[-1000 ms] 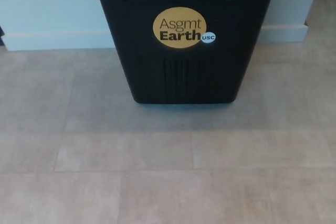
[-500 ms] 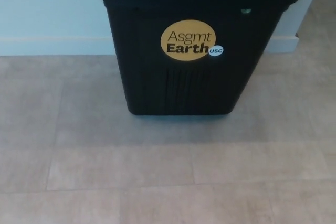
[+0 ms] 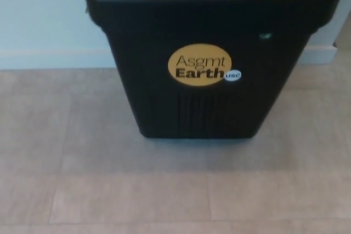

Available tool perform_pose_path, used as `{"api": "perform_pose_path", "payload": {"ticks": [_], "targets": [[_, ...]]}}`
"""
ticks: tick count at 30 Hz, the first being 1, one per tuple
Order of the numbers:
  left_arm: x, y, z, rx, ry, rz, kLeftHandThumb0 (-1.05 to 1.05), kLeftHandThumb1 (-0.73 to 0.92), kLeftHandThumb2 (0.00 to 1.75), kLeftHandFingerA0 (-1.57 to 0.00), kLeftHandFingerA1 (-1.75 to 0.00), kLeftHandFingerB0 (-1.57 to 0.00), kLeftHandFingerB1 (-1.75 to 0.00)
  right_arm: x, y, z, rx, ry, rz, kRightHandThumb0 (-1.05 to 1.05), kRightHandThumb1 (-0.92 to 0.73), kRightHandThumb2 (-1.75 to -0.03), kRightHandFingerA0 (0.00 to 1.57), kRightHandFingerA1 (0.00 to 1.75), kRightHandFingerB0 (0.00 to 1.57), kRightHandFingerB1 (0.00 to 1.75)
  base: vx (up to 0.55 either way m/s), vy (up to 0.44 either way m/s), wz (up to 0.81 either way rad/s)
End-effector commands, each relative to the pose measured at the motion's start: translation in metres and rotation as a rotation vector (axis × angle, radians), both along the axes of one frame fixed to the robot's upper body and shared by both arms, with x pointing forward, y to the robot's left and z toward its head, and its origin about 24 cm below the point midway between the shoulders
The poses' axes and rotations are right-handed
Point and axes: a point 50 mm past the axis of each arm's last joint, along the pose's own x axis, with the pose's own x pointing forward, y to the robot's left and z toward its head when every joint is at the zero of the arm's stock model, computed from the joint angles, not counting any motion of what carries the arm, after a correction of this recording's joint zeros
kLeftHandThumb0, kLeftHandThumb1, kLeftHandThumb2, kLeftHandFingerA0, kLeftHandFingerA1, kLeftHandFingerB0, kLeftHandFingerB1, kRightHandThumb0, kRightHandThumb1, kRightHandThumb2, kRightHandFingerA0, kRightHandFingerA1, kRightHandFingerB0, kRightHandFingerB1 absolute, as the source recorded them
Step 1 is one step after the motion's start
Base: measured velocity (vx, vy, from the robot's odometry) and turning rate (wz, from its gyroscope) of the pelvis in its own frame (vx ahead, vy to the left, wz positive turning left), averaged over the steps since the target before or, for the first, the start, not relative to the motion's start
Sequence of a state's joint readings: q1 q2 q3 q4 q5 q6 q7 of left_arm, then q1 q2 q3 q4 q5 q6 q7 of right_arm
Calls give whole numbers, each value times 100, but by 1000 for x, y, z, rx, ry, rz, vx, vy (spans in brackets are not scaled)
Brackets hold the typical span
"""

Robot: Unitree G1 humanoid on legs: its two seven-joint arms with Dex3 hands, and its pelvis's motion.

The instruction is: The robot walks towards the trash can and uses its left hand to grab the trash lying on trashcan and throw it inside

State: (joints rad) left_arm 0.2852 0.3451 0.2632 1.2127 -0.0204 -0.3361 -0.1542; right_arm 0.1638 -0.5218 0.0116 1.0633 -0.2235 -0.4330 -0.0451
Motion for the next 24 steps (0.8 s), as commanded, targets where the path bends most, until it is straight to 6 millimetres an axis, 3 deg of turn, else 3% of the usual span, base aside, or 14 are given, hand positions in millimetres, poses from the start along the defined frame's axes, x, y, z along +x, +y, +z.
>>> {"api": "perform_pose_path", "payload": {"ticks": [1,8,10,12,13,14,15,16,17,19,20,22,23,24], "targets": [[7,4,4,40,-21,-37,-100,33,70,-100,-51,-94,-43,-2,-6,3,14,27,-5,-60,-43,-73,10,48,18,43,234,-77,-6],[29,3,5,56,-50,-89,-98,33,70,-106,-49,-97,-41,4,-4,6,12,-29,-3,-60,-45,-75,13,49,18,43,274,74,-15],[38,0,4,50,-68,-95,-94,28,69,-106,-49,-95,-41,5,-4,8,14,-45,7,-56,-57,-57,15,43,23,34,358,281,-30],[47,-3,5,42,-104,-131,-100,32,72,-112,-44,-90,-41,8,-3,10,24,-59,12,-61,-46,-76,12,50,17,43,360,285,9],[50,-4,6,34,-117,-128,-102,36,71,-113,-42,-89,-39,9,-3,11,29,-67,11,-57,-57,-57,16,44,24,34,277,144,7],[53,-4,6,25,-129,-120,-102,36,71,-113,-42,-89,-39,11,-3,11,33,-75,10,-57,-57,-57,16,44,24,34,282,145,-3],[56,-5,6,22,-136,-119,-100,36,72,-110,-44,-89,-41,12,-3,12,34,-79,8,-60,-45,-76,12,50,18,43,301,131,6],[57,-5,6,21,-140,-119,-100,36,72,-110,-44,-89,-41,13,-3,12,34,-82,6,-60,-45,-76,12,50,18,43,269,85,11],[60,-5,8,22,-158,-126,-96,34,73,-101,-49,-86,-45,16,-3,12,34,-84,2,-58,-44,-74,11,47,18,41,258,48,8],[67,-3,10,34,-168,-139,-99,34,71,-109,-47,-92,-42,17,-2,11,-18,-81,14,-60,-56,-57,18,42,27,34,263,16,8],[71,-3,11,42,-168,-148,-101,35,72,-110,-46,-93,-42,17,-2,11,-39,-81,16,-63,-44,-76,14,49,20,44,257,-35,10],[73,-3,12,45,-164,-155,-101,35,72,-110,-46,-93,-42,17,-2,10,-38,-81,11,-63,-44,-76,14,49,20,44,276,-65,9],[74,-4,13,46,-169,-163,-90,30,73,-108,-51,-90,-46,17,-3,10,-29,-82,5,-59,-55,-56,20,43,28,34,321,-134,11],[75,-5,14,46,-175,-174,-90,30,73,-108,-51,-90,-46,16,-3,10,-17,-83,-2,-59,-55,-56,20,43,28,34,359,-97,-58]]}}
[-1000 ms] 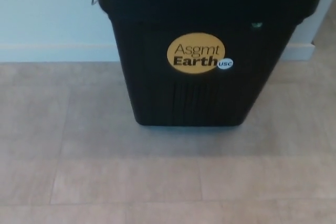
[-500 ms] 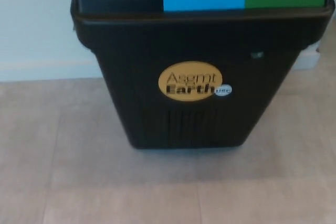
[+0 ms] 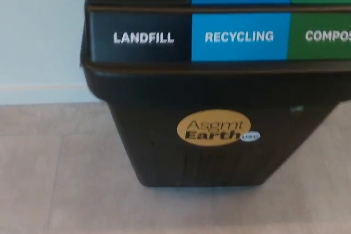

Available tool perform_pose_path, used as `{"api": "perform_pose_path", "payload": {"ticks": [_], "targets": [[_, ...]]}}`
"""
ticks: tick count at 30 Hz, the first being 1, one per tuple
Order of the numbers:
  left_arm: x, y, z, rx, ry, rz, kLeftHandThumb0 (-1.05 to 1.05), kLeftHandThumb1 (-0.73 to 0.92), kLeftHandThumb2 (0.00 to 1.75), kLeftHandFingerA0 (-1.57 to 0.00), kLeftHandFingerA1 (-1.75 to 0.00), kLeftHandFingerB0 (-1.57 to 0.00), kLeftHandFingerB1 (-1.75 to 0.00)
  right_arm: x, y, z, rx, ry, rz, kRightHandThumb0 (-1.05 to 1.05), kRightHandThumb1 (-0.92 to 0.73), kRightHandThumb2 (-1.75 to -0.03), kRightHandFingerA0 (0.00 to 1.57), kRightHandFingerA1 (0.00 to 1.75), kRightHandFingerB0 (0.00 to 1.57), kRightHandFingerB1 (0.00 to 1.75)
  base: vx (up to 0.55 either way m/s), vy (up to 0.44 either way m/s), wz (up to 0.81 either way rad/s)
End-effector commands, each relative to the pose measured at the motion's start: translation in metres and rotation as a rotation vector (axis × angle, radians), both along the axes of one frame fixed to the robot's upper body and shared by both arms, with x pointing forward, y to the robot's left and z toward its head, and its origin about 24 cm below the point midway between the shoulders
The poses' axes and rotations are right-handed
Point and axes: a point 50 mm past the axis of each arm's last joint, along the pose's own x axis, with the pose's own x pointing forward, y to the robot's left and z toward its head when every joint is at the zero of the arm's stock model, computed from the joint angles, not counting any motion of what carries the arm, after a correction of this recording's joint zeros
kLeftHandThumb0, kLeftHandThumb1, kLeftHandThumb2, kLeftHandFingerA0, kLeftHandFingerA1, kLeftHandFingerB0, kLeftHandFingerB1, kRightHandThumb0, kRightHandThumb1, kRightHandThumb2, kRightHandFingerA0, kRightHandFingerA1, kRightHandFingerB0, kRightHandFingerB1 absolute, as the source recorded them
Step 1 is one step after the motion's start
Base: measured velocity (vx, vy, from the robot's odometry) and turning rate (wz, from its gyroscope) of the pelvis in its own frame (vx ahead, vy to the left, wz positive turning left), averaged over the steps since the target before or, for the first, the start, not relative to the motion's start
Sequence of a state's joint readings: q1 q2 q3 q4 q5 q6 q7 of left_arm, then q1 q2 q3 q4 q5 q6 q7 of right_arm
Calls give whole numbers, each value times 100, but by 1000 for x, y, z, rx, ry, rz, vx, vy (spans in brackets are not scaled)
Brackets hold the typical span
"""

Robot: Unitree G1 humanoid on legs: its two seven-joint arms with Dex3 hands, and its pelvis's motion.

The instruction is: The robot walks towards the trash can and uses its left hand to grab the trash lying on trashcan and throw it inside

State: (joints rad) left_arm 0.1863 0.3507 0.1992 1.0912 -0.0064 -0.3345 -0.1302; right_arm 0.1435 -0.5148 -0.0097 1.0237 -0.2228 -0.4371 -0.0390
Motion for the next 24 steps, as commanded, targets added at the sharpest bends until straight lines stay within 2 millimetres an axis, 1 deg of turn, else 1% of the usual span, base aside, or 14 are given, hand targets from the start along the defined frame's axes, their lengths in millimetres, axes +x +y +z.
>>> {"api": "perform_pose_path", "payload": {"ticks": [1,5,7,8,9,13,14,15,18,20,21,22,23,24], "targets": [[7,0,4,15,-15,-29,-99,34,71,-112,-46,-95,-41,1,-6,4,-17,-21,-25,-62,-54,-56,19,43,28,35,342,-231,40],[3,-3,1,19,-9,-33,-98,34,71,-109,-46,-93,-42,2,-7,3,-6,-23,-51,-61,-54,-56,21,42,29,34,329,-206,-6],[1,-3,0,2,1,-26,-96,33,71,-106,-47,-89,-43,1,-8,4,-7,-26,-52,-60,-55,-56,20,43,28,35,311,-183,-12],[0,-4,-1,-1,4,-30,-94,32,72,-103,-48,-87,-44,1,-9,5,-11,-25,-54,-61,-55,-56,20,43,28,35,220,-9,-17],[-2,-4,0,-6,4,-28,-96,31,70,-101,-47,-88,-42,1,-10,5,-21,-24,-60,-59,-55,-56,24,42,29,34,205,16,-17],[-6,-2,0,-17,-1,-23,-94,29,69,-99,-50,-88,-43,-1,-13,6,-38,-24,-76,-58,-54,-56,24,44,30,33,177,78,-14],[-7,-2,1,-19,-4,-14,-97,33,69,-103,-47,-89,-41,-2,-15,6,-39,-16,-88,-58,-56,-57,21,43,28,32,119,219,2],[-10,0,1,-19,-4,1,-94,31,70,-106,-46,-89,-43,-5,-19,7,-46,2,-96,-56,-58,-58,19,42,25,31,209,242,90],[-12,2,1,-17,1,9,-94,31,70,-106,-46,-89,-43,-7,-20,8,-54,13,-91,-56,-58,-58,19,42,25,31,342,250,-5],[-14,7,3,-2,28,8,-92,32,72,-107,-49,-86,-46,-8,-23,8,-45,27,-107,-56,-58,-58,18,38,24,31,157,134,5],[-15,8,3,7,31,4,-99,35,73,-101,-53,-88,-44,-7,-23,8,-44,27,-105,-56,-58,-58,19,39,24,31,99,103,-2],[-15,9,4,16,32,1,-99,35,73,-101,-53,-88,-44,-7,-23,9,-44,26,-103,-56,-58,-58,19,39,24,31,0,0,0],[-16,10,4,14,35,17,-89,22,68,-114,-51,-86,-46,-6,-23,9,-42,22,-105,-57,-58,-58,19,38,24,31,119,29,0],[-18,11,3,8,38,37,-89,22,68,-114,-51,-86,-46,-4,-23,9,-39,18,-107,-57,-58,-58,19,38,24,31,119,31,3]]}}
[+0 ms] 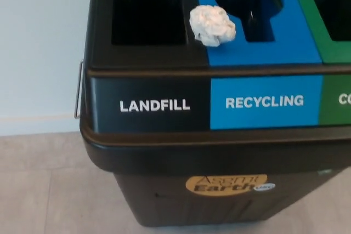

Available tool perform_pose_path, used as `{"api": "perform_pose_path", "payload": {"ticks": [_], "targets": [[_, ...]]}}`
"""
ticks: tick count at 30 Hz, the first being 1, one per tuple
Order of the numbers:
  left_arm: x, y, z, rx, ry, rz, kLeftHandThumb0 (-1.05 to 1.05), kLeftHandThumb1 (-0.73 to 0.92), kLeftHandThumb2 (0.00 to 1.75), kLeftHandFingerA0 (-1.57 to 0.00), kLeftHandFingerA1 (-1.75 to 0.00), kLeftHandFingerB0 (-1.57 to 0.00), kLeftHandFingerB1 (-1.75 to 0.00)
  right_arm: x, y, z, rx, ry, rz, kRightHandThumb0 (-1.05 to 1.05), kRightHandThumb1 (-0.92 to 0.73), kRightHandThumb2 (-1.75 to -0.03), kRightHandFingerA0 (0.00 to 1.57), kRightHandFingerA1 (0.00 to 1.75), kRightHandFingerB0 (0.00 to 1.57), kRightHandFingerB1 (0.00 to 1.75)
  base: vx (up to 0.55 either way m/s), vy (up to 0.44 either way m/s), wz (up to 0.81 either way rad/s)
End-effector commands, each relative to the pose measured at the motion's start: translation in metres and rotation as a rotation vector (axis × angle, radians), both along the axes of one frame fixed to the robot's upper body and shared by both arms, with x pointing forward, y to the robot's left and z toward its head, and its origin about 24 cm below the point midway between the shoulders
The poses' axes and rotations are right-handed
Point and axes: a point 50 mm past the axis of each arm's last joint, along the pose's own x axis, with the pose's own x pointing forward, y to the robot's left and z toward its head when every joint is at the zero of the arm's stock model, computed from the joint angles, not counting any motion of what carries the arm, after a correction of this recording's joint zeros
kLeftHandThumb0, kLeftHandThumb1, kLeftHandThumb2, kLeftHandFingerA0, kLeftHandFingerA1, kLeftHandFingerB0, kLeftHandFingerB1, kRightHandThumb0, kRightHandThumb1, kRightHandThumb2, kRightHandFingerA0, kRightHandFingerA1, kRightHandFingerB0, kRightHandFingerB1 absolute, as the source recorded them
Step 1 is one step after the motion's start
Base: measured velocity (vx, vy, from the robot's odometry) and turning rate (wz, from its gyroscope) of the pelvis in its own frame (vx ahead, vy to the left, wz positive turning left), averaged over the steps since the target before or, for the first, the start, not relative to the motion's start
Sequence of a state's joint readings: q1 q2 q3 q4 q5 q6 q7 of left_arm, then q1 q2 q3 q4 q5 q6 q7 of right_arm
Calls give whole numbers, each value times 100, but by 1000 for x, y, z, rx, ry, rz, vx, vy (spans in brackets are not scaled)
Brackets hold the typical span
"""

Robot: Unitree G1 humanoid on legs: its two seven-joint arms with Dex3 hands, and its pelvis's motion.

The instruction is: The robot walks towards the trash can and uses its left hand to grab the trash lying on trashcan and throw it inside

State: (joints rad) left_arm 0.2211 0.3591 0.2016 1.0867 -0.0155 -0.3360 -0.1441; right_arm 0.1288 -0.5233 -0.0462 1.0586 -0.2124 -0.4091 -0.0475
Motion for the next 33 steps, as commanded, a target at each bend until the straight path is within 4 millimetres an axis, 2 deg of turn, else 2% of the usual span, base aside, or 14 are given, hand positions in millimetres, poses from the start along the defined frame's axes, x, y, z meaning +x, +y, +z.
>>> {"api": "perform_pose_path", "payload": {"ticks": [1,6,12,13,15,16,17,18,19,25,26,30,31,33], "targets": [[-7,9,3,13,19,35,-87,24,70,-111,-52,-84,-48,-1,-12,7,-21,15,-31,-57,-58,-58,20,38,25,32,107,-22,5],[-13,11,3,19,43,45,-93,23,70,-112,-49,-83,-47,5,-12,9,-42,1,-11,-57,-57,-58,20,41,25,31,93,-73,2],[-14,11,4,18,32,33,-83,27,74,-106,-56,-83,-52,5,-13,11,-47,2,-17,-59,-57,-58,20,42,25,31,-13,-117,2],[-13,12,4,17,30,37,-85,36,53,-98,-58,-82,-52,4,-14,11,-43,1,-24,-56,-57,-58,21,42,26,31,-12,-82,-9],[-12,12,4,15,27,43,-85,36,53,-98,-58,-82,-52,3,-14,10,-37,-1,-34,-56,-57,-58,21,42,26,31,-8,-43,-13],[27,14,3,22,37,75,-56,37,75,-39,-57,-38,-49,1,-16,11,-33,1,-43,-58,-58,-58,20,41,26,32,-8,22,-7],[38,14,4,25,40,84,-56,37,75,-39,-57,-38,-49,0,-17,11,-32,2,-46,-58,-58,-58,20,41,26,32,28,95,-6],[45,16,6,30,40,87,-54,47,55,-42,-51,-43,-38,0,-17,12,-26,0,-47,-58,-58,-58,19,41,26,32,29,131,10],[47,18,8,25,29,95,-55,46,54,-37,-54,-45,-40,1,-17,12,-22,-2,-54,-57,-58,-58,20,41,27,32,-14,177,-2],[50,23,11,36,27,106,-53,47,55,-41,-53,-44,-38,-2,-17,10,-10,-6,-75,-56,-58,-58,20,40,27,32,-39,259,3],[48,23,11,40,36,105,-57,38,76,-46,-60,-36,-49,-2,-16,10,-11,-9,-72,-56,-57,-57,21,41,27,31,48,140,5],[47,25,11,47,47,103,-56,39,77,-45,-61,-36,-49,-1,-16,11,-17,-16,-62,-57,-58,-58,21,41,27,32,94,14,5],[49,26,13,59,47,92,-59,46,57,-40,-51,-42,-39,0,-16,12,-17,-22,-61,-56,-58,-59,21,42,27,32,89,-41,5],[51,27,14,65,41,94,-53,48,55,-42,-50,-43,-39,2,-16,12,-19,-26,-58,-58,-58,-58,21,43,27,32,81,-45,10]]}}
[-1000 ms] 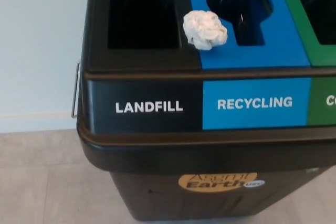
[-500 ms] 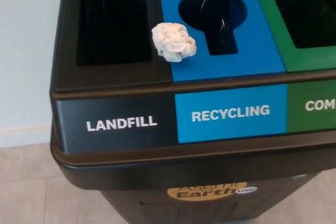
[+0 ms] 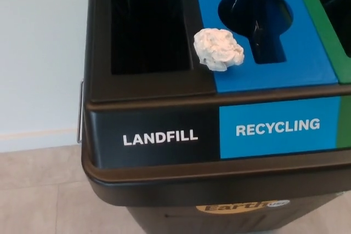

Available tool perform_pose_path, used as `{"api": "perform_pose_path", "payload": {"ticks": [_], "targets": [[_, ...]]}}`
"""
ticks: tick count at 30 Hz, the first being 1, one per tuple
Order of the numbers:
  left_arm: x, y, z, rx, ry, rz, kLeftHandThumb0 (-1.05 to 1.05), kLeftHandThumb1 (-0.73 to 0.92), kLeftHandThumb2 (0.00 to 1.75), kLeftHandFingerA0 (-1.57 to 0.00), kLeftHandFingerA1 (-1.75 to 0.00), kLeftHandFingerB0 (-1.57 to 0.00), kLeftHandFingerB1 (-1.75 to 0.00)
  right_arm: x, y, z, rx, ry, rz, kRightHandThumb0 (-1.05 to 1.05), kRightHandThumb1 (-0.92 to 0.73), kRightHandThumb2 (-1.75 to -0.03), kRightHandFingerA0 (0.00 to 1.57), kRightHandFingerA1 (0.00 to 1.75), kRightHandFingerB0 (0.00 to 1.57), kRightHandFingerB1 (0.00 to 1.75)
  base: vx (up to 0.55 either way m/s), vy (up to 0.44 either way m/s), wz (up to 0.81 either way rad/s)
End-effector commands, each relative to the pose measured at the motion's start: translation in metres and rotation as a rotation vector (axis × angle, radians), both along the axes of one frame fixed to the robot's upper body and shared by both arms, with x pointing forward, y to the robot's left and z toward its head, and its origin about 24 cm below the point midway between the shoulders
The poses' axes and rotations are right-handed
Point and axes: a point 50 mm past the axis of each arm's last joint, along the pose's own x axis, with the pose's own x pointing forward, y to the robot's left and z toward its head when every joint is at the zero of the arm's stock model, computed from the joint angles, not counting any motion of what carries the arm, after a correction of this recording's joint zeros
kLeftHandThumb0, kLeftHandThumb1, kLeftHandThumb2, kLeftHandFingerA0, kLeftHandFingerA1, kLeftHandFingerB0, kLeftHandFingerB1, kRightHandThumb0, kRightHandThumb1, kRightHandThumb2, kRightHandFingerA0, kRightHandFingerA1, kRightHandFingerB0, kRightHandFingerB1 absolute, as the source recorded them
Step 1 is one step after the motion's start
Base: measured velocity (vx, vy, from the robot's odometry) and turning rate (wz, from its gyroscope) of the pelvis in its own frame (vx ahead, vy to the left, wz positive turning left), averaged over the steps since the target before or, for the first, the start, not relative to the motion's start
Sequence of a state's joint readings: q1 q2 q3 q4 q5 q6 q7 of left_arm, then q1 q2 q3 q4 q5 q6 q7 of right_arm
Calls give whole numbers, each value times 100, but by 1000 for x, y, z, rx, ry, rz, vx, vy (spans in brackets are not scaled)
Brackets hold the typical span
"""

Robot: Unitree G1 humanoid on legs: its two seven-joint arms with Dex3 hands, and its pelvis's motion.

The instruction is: The robot walks towards the trash can and uses its left hand to grab the trash lying on trashcan and throw it inside

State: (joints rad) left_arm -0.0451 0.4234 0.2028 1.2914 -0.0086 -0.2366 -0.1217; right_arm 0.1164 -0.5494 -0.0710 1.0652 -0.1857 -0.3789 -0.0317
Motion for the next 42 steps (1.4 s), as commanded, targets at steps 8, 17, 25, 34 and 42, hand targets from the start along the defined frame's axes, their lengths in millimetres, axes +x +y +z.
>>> {"api": "perform_pose_path", "payload": {"ticks": [8,17,25,34,42], "targets": [[0,4,1,-9,11,34,-53,46,54,-37,-53,-43,-40,5,-5,5,17,-44,-32,-56,-57,-58,19,41,27,32,18,-12,2],[16,11,12,31,-20,36,-55,39,76,-39,-57,-35,-48,11,-6,10,17,-77,-20,-55,-57,-57,20,42,27,32,0,0,0],[68,42,68,167,-216,19,-59,38,76,-39,-56,-38,-48,22,-4,14,21,-135,-45,-59,-45,-75,14,49,23,44,-1,-3,1],[168,41,207,481,-568,-220,-105,51,72,-41,-162,-24,-151,29,-5,19,17,-144,-21,-59,-45,-75,14,49,24,44,0,1,1],[180,-3,285,621,-737,-429,-67,35,81,-40,-72,-37,-59,30,-4,19,24,-143,-19,-60,-45,-75,15,49,23,44,0,0,0]]}}
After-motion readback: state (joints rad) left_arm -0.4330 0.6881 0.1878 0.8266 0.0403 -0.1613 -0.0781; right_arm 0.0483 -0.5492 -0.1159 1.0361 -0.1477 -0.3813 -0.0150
